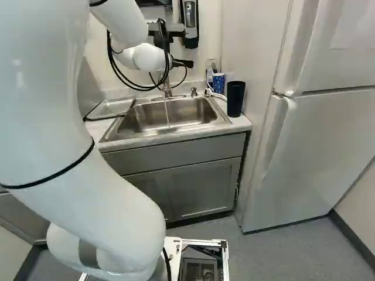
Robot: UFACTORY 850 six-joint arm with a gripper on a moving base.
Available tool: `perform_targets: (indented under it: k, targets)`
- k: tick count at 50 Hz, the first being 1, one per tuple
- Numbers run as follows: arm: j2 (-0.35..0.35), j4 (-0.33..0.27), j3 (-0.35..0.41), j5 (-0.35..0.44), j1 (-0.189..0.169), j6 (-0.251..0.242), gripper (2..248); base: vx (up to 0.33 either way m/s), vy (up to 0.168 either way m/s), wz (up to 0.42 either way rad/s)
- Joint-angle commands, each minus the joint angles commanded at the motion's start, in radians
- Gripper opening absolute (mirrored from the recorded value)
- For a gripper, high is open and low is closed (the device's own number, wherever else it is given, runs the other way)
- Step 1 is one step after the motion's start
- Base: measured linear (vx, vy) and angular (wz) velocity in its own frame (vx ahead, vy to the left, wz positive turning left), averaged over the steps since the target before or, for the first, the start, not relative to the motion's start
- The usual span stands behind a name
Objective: Rinse the cup and place it in the tray
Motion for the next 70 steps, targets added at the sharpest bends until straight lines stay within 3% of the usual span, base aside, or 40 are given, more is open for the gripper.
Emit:
perform_targets:
  k: [21, 36, 70]
  targets:
    - [0.054, 0.0, 0.053, -0.017, 0.018, 0.0, 247, 0.0, 0.0, 0.0]
    - [0.089, 0.0, 0.087, -0.07, 0.037, 0.0, 247, 0.0, 0.0, 0.0]
    - [0.112, -0.064, 0.108, -0.399, 0.047, 0.0, 247, 0.0, 0.0, 0.0]
